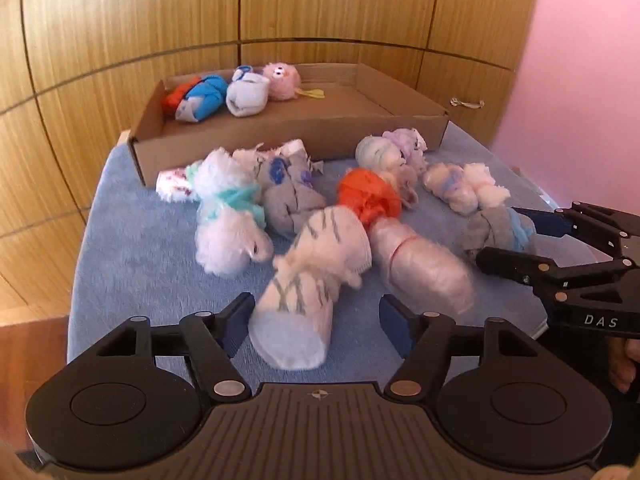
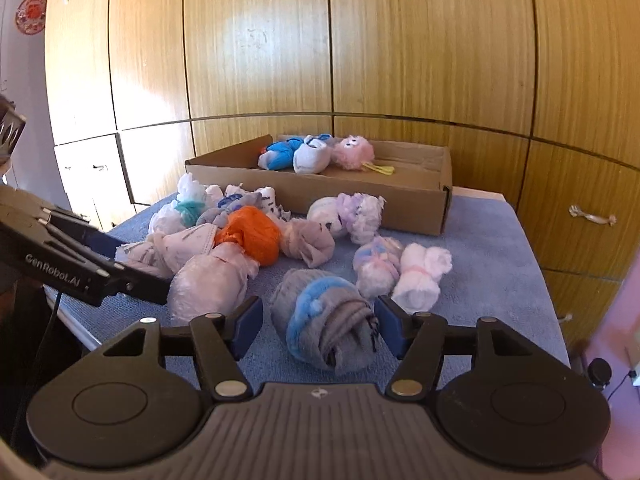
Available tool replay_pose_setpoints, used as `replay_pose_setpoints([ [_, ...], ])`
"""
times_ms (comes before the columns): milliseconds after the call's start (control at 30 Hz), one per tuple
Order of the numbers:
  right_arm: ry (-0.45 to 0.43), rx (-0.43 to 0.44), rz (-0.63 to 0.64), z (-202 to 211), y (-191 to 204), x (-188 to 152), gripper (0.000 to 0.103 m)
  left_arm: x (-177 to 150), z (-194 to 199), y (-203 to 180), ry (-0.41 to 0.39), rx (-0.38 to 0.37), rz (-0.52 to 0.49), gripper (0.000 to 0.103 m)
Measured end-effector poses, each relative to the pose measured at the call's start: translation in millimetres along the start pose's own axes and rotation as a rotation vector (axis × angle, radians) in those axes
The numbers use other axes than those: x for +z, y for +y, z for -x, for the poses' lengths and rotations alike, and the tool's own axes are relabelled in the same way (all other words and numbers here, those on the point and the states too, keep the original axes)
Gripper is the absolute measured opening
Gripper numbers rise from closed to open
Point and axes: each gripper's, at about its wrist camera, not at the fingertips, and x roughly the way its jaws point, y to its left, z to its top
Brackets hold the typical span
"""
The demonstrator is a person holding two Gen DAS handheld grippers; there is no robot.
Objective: Organize objects
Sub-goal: 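Carry both socks into the box and open both grippers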
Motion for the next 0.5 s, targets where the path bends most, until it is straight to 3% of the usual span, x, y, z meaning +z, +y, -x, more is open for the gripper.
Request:
replay_pose_setpoints([
  [100,0.005,0.001,-0.001,-3.2,-2.0,-0.6,0.056,6.1,-5.4,-1.3,-0.006,-0.002,-0.013,0.073],
  [300,0.011,0.033,-0.033,0.2,-8.2,-3.4,0.047,3.9,-8.6,-0.6,0.002,-0.005,-0.014,0.043],
  [500,-0.001,0.059,-0.081,8.8,-17.4,0.7,0.046,4.9,7.4,0.5,-0.026,-0.018,-0.007,0.041],
])
